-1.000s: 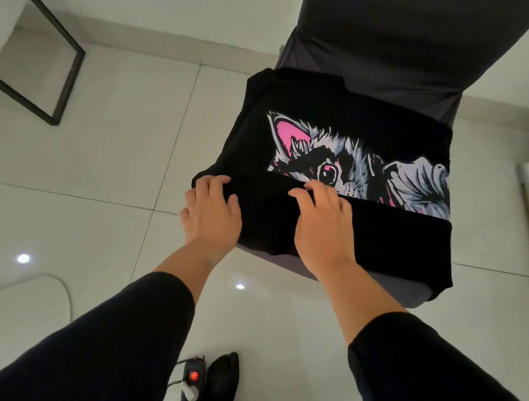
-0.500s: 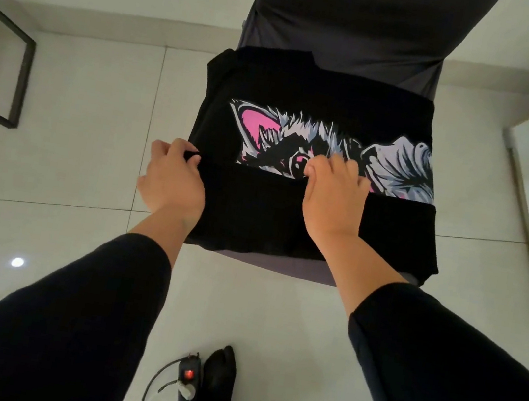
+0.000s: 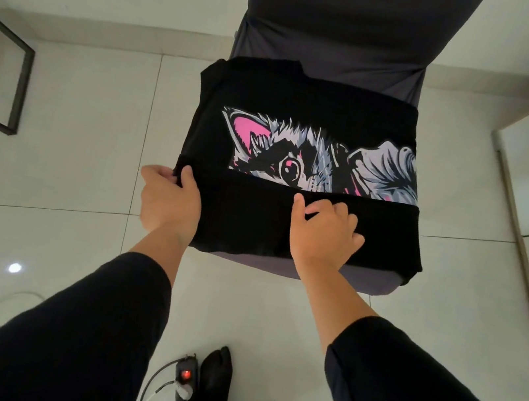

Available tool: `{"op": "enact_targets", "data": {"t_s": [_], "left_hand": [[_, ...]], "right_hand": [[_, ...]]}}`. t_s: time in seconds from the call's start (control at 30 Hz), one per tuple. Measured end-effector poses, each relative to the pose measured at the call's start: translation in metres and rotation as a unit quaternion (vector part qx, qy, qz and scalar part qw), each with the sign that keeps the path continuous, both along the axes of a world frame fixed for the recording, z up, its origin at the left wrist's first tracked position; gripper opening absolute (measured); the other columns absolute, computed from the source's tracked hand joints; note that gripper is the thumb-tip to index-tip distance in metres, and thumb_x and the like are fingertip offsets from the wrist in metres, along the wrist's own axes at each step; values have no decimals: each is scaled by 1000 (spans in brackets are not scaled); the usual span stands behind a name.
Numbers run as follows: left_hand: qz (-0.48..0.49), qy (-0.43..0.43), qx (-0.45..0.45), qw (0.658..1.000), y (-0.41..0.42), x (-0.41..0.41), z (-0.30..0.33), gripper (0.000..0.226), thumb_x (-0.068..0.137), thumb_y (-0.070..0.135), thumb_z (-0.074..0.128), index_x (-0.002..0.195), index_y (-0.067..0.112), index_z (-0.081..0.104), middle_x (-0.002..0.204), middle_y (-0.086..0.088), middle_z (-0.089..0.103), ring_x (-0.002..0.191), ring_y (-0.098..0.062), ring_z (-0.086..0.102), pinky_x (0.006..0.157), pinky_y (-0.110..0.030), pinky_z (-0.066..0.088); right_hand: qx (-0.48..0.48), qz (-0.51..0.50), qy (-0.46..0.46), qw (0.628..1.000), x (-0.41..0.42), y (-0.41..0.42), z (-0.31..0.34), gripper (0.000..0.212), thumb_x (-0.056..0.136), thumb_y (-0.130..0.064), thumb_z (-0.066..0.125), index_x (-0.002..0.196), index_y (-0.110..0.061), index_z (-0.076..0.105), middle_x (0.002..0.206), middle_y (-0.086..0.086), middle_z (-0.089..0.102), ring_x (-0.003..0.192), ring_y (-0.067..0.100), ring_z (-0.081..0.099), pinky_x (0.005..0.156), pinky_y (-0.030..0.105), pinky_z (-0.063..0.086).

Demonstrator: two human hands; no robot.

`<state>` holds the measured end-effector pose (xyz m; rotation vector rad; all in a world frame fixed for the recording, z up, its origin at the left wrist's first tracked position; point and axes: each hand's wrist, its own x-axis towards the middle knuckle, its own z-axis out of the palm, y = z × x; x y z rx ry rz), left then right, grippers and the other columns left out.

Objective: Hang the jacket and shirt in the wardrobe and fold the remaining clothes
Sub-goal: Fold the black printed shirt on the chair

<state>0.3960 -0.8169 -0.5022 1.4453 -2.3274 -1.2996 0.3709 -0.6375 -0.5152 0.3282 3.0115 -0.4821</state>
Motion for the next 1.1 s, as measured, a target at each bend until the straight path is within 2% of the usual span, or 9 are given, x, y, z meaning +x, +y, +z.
{"op": "enact_targets", "data": {"t_s": [0.13, 0.23, 0.37, 0.5, 0.7, 0.8, 0.9, 1.0, 1.1], "left_hand": [[18, 77, 29, 996, -6, -10, 3, 34, 95, 20, 53, 126, 18, 39, 89, 7, 57, 68, -4, 53, 62, -14, 38], [23, 89, 35, 995, -15, -15, 0, 32, 96, 17, 52, 126, 20, 42, 96, 7, 57, 71, -1, 53, 61, -10, 35], [-42, 53, 30, 997, -16, -15, -6, 34, 96, 14, 52, 128, 21, 44, 115, 6, 56, 94, -10, 56, 80, -20, 42], [-72, 61, 26, 995, -20, -18, -11, 36, 95, 10, 51, 128, 24, 47, 128, 1, 56, 110, -19, 59, 88, -24, 44], [-166, -12, -2, 986, -29, -30, -11, 32, 94, 19, 50, 126, 21, 49, 134, -6, 40, 110, -25, 54, 86, -27, 41], [-190, -49, 1, 980, -37, -44, -8, 31, 95, 22, 47, 126, 19, 51, 138, -6, 40, 116, -27, 51, 95, -32, 41], [-196, -57, 33, 978, -47, -67, -9, 33, 97, 25, 43, 129, 19, 50, 135, -5, 49, 122, -28, 48, 105, -42, 40], [-189, -51, 86, 977, -52, -95, -13, 39, 100, 28, 39, 138, 17, 40, 138, -4, 48, 125, -25, 47, 104, -36, 37], [-187, -59, 124, 973, -53, -126, -22, 43, 102, 33, 32, 141, 17, 37, 140, -6, 47, 127, -25, 45, 104, -35, 35]], "right_hand": [[-88, 14, -14, 996, -22, -6, 3, 32, 95, -45, 47, 102, -21, 67, 108, 0, 59, 105, 20, 49, 84, 35, 30], [-90, -7, 2, 996, -31, -4, 4, 30, 95, -45, 47, 106, -22, 64, 108, -1, 61, 106, 20, 51, 83, 35, 30], [-62, 39, 24, 997, -24, -4, 6, 26, 94, -40, 50, 113, -23, 48, 103, -3, 57, 97, 18, 53, 81, 32, 32], [50, 150, 26, 987, -18, -10, -1, 22, 98, -37, 40, 115, -26, 48, 108, 1, 51, 97, 19, 47, 79, 34, 34], [86, 145, -19, 986, -33, -18, 7, 26, 98, -36, 37, 112, -21, 53, 111, 4, 49, 103, 21, 45, 88, 37, 36], [74, 140, -42, 986, -46, -24, 11, 21, 95, -32, 43, 110, -21, 54, 113, 4, 48, 107, 22, 44, 90, 38, 38], [61, 141, -46, 987, -70, -35, 10, 19, 94, -31, 46, 108, -21, 56, 115, 3, 46, 109, 21, 42, 91, 37, 38], [63, 142, -31, 987, -103, -49, 2, 20, 93, -31, 45, 106, -20, 55, 114, 4, 46, 108, 22, 42, 91, 38, 40], [52, 150, -9, 987, -144, -61, -5, 24, 93, -32, 46, 115, -23, 51, 119, 5, 44, 111, 22, 42, 91, 37, 37]]}}
